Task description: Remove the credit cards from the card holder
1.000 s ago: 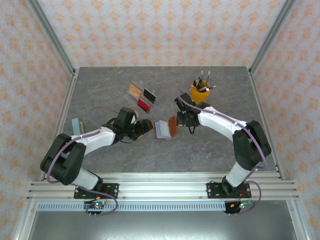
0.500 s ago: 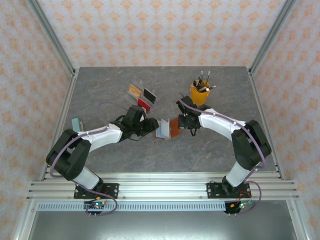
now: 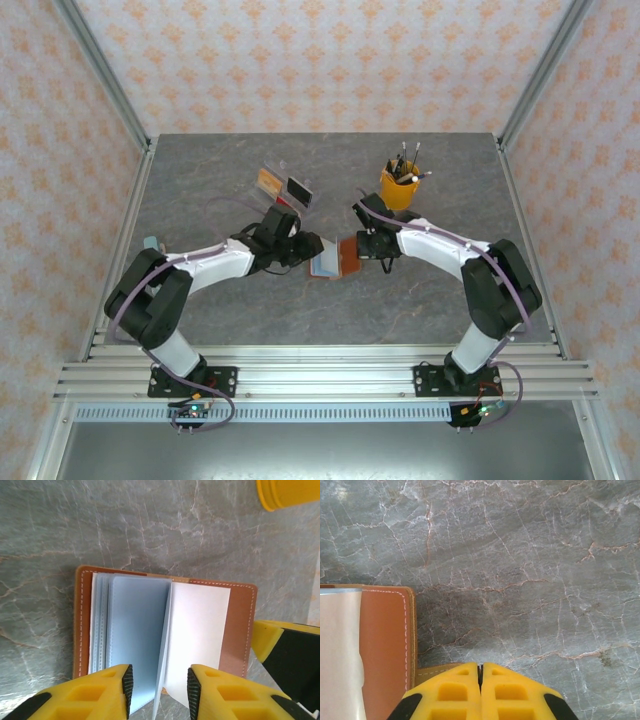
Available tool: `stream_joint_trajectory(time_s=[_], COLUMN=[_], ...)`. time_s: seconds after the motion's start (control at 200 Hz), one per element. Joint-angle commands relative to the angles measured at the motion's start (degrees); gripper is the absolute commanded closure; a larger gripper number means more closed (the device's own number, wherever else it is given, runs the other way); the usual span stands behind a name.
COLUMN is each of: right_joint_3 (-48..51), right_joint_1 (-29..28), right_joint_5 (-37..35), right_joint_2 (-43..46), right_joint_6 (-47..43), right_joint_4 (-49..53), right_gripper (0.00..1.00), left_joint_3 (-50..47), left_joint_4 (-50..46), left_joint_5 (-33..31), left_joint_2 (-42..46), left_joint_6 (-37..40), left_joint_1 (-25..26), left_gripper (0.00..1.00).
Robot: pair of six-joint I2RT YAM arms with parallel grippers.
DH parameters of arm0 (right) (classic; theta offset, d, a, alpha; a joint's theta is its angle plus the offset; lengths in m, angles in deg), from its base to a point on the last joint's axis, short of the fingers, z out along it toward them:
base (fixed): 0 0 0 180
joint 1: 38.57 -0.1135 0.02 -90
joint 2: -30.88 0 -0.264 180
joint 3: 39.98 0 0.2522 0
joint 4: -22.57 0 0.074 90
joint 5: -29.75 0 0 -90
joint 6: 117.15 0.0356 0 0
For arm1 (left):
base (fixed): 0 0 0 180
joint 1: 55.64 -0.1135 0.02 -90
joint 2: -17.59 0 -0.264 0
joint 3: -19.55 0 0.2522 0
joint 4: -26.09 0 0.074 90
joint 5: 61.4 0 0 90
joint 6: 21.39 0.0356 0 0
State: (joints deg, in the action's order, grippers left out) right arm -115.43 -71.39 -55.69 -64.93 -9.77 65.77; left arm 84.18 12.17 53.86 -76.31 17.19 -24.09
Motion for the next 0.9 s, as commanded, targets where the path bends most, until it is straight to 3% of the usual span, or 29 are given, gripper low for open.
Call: stream_joint_trajectory(time_s=[0.0, 0.896], right_joint_3=[0.8, 0.4], right_joint_1=[0.2, 0.2], right_joint_5=[0.2, 1.7], right_joint_2=[-1.1, -3.6], right_joint_6=[-0.6, -0.3], right_joint_4=[-0.4, -0.6], right_gripper=[0.95, 0.95], left_joint_3=[2.0, 4.9], left_joint_4=[-2.5, -5.7], left_joint_5=[-0.2, -1.0], left_joint_2=[-1.6, -6.4], left_joint_6=[1.8, 4.9], left_joint_1=[0.5, 1.4], left_gripper=[0.62, 0.49])
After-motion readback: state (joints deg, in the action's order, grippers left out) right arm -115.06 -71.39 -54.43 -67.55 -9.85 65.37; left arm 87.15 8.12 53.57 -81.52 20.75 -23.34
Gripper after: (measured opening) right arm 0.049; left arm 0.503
